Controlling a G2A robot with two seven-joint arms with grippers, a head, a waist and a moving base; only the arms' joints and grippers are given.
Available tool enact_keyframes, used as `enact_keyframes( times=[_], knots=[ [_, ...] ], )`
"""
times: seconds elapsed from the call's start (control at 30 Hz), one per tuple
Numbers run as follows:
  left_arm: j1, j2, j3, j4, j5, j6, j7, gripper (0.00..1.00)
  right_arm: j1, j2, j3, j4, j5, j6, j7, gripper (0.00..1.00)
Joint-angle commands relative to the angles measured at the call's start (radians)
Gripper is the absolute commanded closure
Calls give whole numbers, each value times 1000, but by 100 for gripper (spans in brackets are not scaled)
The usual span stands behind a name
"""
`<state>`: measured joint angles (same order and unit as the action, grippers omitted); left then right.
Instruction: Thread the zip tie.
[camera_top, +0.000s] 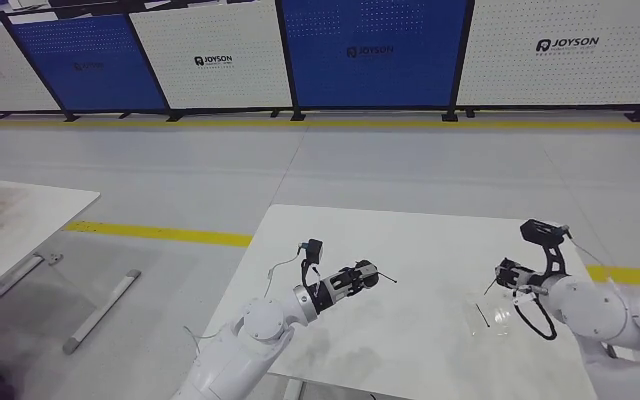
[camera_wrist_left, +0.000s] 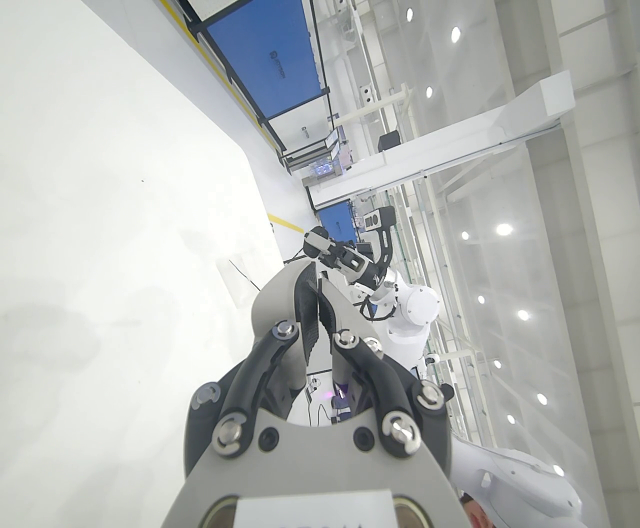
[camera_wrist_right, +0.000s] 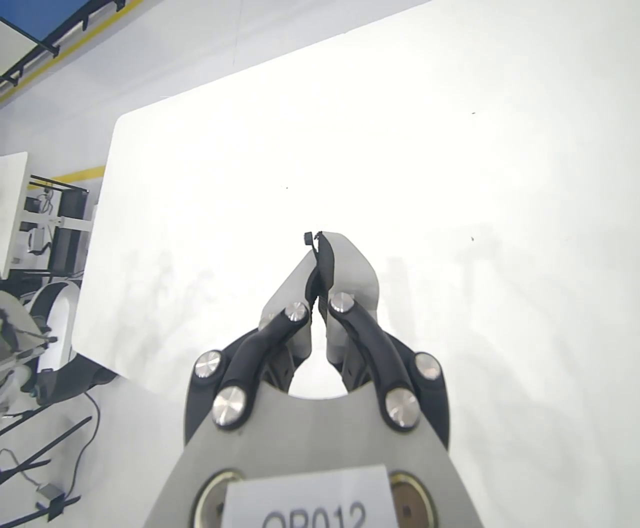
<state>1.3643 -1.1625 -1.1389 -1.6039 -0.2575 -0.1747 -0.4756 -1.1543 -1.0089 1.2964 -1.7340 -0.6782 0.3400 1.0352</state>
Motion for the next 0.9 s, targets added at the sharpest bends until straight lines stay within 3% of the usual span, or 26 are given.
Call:
enact_keyframes(
  times=[0.0,0.37,0.6,0.67,0.87],
  knots=[
    [0,0,0,0,0,0,0,100,2,0,-1,2,2,0,2,100],
    [-3,-1,6,1,17,3,12,100,2,0,-1,2,2,0,2,100],
    [-54,-14,89,82,186,-16,93,100,2,0,-1,2,2,0,2,100],
    [-75,-19,117,115,275,-15,150,100,2,0,-1,2,2,0,2,100],
    [-77,-21,120,119,281,-14,161,100,2,0,-1,2,2,0,2,100]
  ],
)
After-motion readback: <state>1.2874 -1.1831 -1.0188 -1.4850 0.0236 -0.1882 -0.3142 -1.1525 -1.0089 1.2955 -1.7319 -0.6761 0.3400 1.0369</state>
